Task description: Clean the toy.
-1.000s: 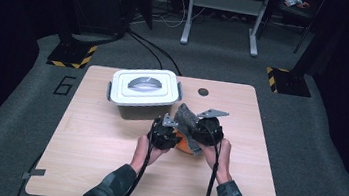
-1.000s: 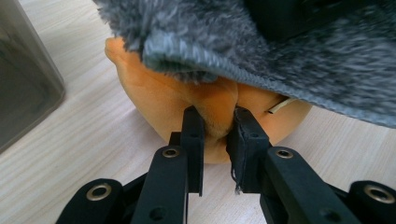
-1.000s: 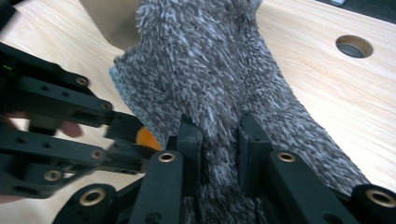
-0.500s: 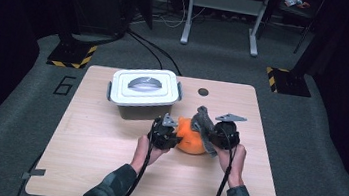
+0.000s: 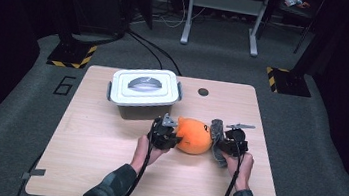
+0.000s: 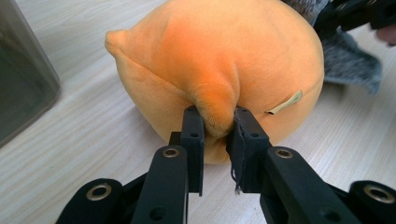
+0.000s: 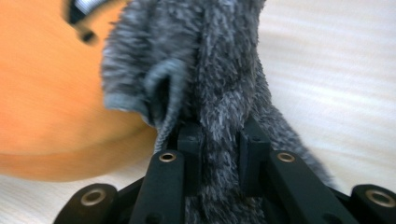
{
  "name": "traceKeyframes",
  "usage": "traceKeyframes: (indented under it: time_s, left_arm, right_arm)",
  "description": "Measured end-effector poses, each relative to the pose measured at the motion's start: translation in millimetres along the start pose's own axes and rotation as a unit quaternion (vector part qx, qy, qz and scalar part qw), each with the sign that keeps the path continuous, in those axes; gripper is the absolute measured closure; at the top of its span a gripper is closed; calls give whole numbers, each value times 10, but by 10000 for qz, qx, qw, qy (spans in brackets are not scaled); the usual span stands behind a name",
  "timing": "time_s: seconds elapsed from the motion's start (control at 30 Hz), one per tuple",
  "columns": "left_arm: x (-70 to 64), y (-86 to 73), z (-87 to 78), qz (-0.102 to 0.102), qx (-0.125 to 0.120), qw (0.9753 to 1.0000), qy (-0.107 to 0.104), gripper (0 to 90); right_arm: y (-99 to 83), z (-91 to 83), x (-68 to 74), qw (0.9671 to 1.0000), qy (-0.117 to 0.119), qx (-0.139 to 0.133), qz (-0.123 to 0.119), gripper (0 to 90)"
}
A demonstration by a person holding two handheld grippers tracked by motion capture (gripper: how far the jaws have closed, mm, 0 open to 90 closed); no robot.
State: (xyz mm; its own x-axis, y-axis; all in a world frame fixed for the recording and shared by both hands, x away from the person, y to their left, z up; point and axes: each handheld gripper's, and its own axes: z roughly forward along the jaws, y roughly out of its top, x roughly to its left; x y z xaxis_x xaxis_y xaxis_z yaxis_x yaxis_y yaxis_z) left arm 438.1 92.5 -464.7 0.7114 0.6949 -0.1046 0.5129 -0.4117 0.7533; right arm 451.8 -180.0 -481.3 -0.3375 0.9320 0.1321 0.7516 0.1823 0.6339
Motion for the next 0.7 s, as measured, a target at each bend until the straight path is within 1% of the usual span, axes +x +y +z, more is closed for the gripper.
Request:
traceKeyframes:
  time_s: [0.07, 0.13, 0.2, 0.27, 0.3, 0.33, 0.43, 0.5, 0.57, 0.6, 0.63, 0.7]
  left_arm:
    - [3, -2, 0, -3, -6, 10000, -10, 768]
    - [5, -2, -1, -11, -4, 10000, -10, 768]
    - [3, -5, -2, -46, -12, 10000, -18, 767]
    - [8, -6, -6, -29, -6, 10000, -7, 767]
    - [10, -8, -7, -46, -17, 10000, -11, 767]
    - [14, -10, -6, -48, -30, 10000, -13, 766]
    - [20, -16, -11, -49, -21, 10000, -29, 765]
    - [24, -22, -9, -59, -51, 10000, -43, 765]
    - [27, -26, -9, -70, -62, 9999, -40, 763]
    - [28, -27, -9, -66, -69, 9999, -43, 762]
    - [30, -27, -10, -58, -69, 10000, -36, 760]
    - [31, -28, -11, -60, -99, 9999, -44, 755]
  right_arm:
    - [-37, 66, -35, 9999, 67, 75, 51, 748]
    - [-58, 98, -46, 9999, 81, 94, 102, 748]
    - [-52, 90, -67, 9999, 76, 84, 23, 748]
    - [-38, 24, -72, 10000, -51, 74, 33, 749]
    - [-29, -22, -90, 9999, -106, -17, -15, 749]
    - [-16, -83, -95, 9998, -147, -121, 33, 750]
    - [48, -304, -98, 9989, -129, -454, 18, 750]
    - [112, -435, -55, 9979, -8, -655, -17, 750]
    - [185, -510, 33, 9965, 177, -814, -73, 750]
    - [216, -521, 87, 9961, 234, -834, -158, 750]
    - [239, -511, 141, 9957, 344, -834, -210, 750]
    - [258, -437, 232, 9957, 457, -727, -336, 750]
